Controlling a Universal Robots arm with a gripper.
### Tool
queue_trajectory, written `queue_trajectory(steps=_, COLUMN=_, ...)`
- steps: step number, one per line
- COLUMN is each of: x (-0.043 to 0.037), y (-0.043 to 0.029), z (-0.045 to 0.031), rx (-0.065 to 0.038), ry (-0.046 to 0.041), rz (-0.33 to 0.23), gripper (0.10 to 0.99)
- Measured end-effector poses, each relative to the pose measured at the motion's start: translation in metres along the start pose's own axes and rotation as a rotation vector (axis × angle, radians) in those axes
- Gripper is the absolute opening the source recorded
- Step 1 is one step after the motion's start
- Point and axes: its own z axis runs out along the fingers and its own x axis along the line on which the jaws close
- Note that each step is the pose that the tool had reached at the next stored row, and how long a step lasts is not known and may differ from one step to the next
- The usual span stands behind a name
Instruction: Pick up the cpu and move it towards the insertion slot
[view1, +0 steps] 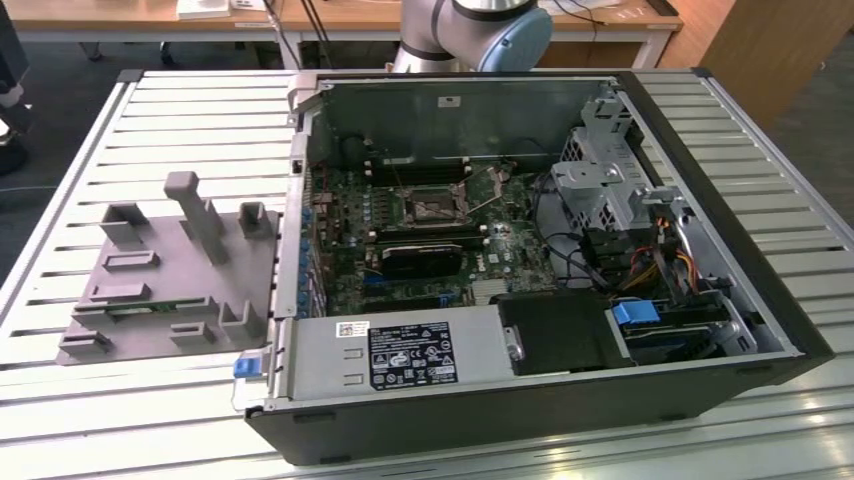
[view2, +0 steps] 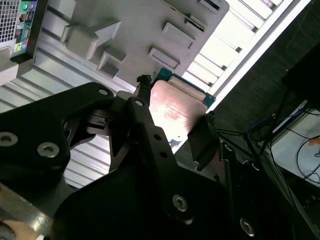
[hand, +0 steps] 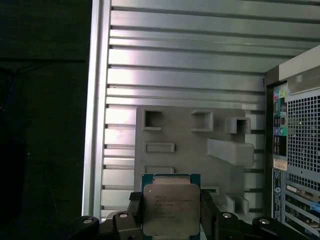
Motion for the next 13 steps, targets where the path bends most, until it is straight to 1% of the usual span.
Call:
queue_trajectory(steps=9, x=-0.0010, y=0.0010, z=-0.0217, rx=0.000, ry=-0.0001, rz=0.000, gripper=0.541)
queue_trajectory(steps=10, x=-0.0010, y=0.0011, z=-0.0231, rx=0.000, ry=-0.0001, rz=0.000, gripper=0.541)
queue_trajectory(steps=13, x=-0.0011, y=0.0011, z=-0.0234, rx=0.000, ry=-0.0002, rz=0.000, gripper=0.541)
